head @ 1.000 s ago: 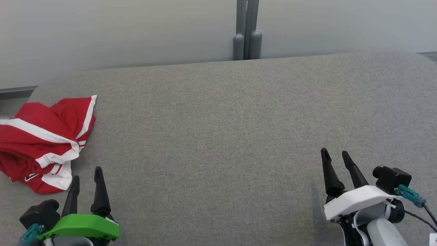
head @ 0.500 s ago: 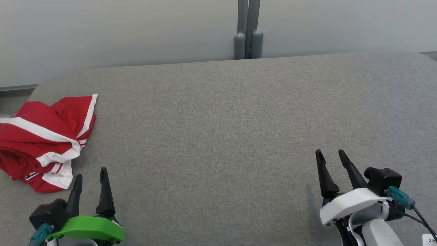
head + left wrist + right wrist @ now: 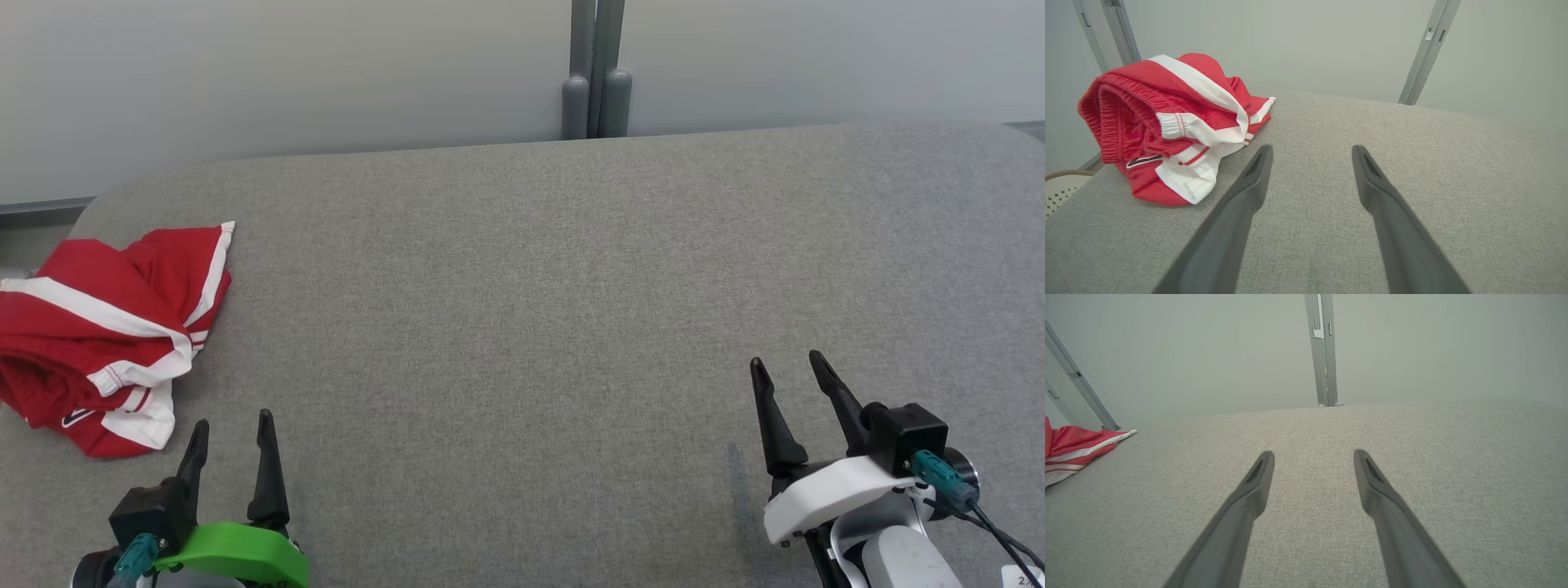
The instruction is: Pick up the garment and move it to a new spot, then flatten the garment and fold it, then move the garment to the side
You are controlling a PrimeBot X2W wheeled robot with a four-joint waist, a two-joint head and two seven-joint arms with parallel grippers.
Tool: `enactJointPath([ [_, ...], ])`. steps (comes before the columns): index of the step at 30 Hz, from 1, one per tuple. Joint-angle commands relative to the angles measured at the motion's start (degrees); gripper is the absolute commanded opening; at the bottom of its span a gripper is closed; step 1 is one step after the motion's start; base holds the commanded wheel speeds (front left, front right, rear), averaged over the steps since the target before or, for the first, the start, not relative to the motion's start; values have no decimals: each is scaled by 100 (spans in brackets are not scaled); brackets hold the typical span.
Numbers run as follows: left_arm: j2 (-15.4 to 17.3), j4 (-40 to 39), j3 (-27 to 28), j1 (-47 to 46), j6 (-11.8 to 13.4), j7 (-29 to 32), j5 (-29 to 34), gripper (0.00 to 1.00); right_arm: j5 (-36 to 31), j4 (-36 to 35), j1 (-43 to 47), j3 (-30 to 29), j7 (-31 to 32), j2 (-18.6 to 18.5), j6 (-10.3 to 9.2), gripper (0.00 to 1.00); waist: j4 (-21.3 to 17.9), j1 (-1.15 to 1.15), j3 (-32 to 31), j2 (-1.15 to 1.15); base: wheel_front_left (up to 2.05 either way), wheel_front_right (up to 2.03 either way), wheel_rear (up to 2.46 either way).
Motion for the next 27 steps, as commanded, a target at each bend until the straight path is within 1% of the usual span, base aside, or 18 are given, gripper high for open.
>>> enactJointPath([
  [1,34,-17,1,41,40,-47,132,100,-142,-49,27,-17,-56,-13,2,100,4,0,6,0,0,0,0],
  [9,34,-121,-37,90,54,-144,502,100,-570,-11,57,-124,-136,-11,2,100,22,0,28,0,0,0,0],
  [17,36,-27,-56,124,41,-225,705,100,-716,58,63,-304,-202,-14,2,100,25,0,36,0,0,0,0],
  [20,37,-27,-48,125,61,-268,802,100,-867,14,75,-350,-239,-14,1,100,26,0,40,0,0,0,0],
  [27,36,-63,-32,121,90,-249,677,100,-883,-42,110,-435,-228,-13,1,100,52,0,51,0,0,0,0],
])
